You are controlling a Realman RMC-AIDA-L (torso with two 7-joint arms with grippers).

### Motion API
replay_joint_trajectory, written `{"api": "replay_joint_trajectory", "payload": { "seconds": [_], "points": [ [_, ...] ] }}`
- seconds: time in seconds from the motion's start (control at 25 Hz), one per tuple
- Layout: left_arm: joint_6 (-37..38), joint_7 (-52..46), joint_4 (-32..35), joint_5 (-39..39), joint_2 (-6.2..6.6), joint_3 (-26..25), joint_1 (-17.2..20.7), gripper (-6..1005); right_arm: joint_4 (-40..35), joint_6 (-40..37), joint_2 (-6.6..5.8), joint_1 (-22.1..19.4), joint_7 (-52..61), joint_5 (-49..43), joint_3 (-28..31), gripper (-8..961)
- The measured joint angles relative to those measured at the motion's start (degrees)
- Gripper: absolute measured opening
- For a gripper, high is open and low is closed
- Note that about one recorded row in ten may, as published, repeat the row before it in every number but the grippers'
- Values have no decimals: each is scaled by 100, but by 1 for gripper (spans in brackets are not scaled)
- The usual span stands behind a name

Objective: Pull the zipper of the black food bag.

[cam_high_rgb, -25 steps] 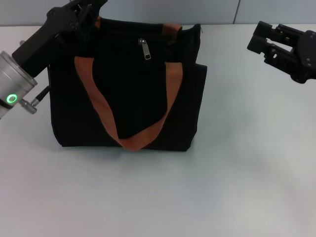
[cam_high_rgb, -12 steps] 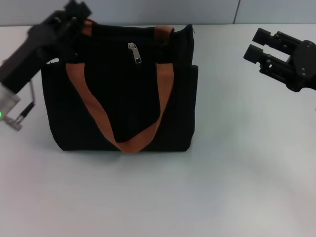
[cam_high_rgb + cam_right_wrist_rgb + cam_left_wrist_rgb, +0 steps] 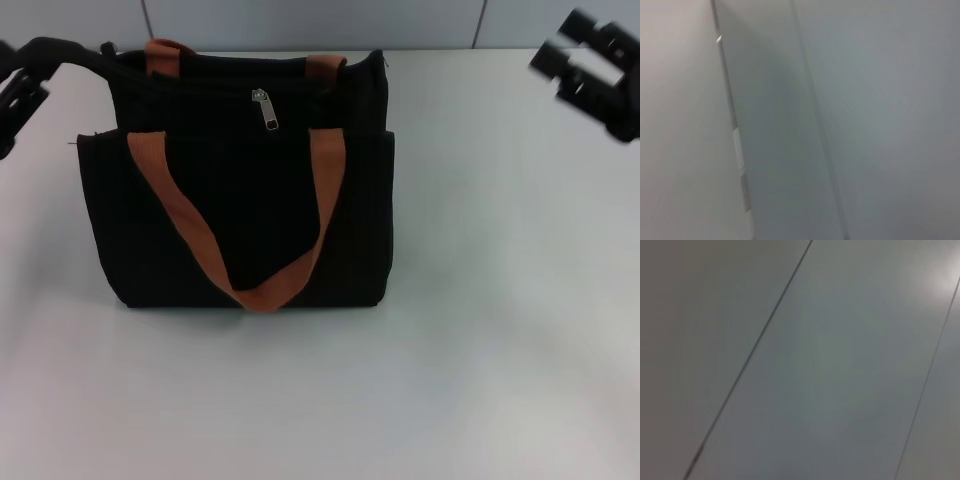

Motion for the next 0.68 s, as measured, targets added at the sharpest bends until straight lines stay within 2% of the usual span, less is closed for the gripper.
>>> {"api": "replay_joint_trajectory", "payload": {
  "seconds": [0.16, 0.44, 0.68],
  "points": [
    [0, 85, 67, 0, 4, -92, 114, 818, 308, 217, 0, 75, -316, 126, 416, 768],
    [81, 266, 77, -7, -15, -452, 157, 815, 568, 646, -1, 65, -641, 684, 559, 767],
    [-141, 531, -135, -7, -31, -1265, 36, 813, 743, 1057, 4, 54, -874, 1118, 572, 768]
  ]
}}
